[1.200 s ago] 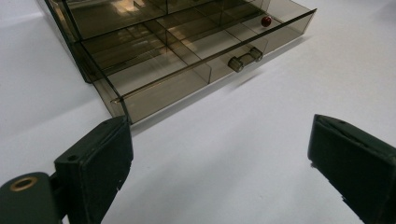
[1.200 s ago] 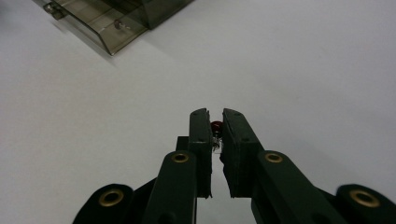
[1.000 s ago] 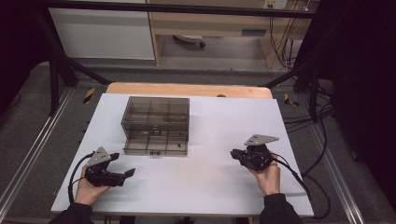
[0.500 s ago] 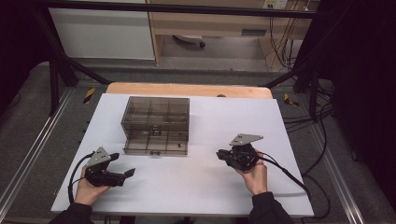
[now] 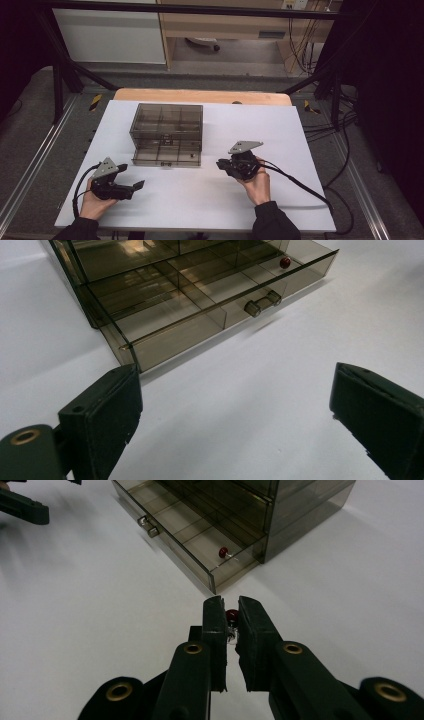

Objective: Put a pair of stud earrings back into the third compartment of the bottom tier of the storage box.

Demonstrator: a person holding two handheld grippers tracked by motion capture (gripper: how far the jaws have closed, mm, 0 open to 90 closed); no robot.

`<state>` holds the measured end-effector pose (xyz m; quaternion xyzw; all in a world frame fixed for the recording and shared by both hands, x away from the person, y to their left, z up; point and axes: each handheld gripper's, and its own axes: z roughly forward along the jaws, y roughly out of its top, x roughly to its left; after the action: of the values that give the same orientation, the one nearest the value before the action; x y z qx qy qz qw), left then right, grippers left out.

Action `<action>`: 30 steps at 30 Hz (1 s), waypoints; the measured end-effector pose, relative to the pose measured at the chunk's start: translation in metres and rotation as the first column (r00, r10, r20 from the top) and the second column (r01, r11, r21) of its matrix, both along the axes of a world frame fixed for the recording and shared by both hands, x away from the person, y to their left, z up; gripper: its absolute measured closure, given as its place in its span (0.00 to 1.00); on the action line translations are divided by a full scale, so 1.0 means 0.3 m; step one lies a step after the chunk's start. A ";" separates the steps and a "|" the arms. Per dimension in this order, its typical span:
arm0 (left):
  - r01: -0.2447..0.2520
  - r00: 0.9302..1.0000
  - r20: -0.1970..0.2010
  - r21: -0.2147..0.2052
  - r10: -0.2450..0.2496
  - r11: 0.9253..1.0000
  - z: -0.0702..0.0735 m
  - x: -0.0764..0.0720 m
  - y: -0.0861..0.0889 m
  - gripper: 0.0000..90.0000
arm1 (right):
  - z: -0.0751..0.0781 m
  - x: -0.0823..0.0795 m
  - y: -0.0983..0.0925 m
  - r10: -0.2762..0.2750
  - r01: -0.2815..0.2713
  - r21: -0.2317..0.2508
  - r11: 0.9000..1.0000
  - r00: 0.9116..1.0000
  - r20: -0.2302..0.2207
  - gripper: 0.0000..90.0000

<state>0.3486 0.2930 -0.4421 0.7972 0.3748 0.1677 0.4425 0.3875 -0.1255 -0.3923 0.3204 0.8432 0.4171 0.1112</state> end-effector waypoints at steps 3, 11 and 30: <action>0.001 1.000 0.000 0.000 -0.001 1.000 0.000 0.000 0.000 0.07 | -0.001 0.010 0.023 0.005 -0.005 0.004 1.000 1.000 0.000 0.92; 0.001 1.000 0.000 0.000 -0.001 1.000 0.000 0.000 0.000 0.07 | -0.003 0.036 0.080 0.013 -0.013 0.008 1.000 1.000 0.004 0.92; 0.002 1.000 0.001 0.000 -0.002 1.000 0.000 -0.001 0.000 0.07 | -0.014 0.103 0.214 0.019 -0.019 0.008 1.000 1.000 0.004 0.92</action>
<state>0.3484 0.2931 -0.4420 0.7975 0.3737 0.1678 0.4429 0.4184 -0.0614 -0.3965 0.3120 0.8444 0.4220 0.1078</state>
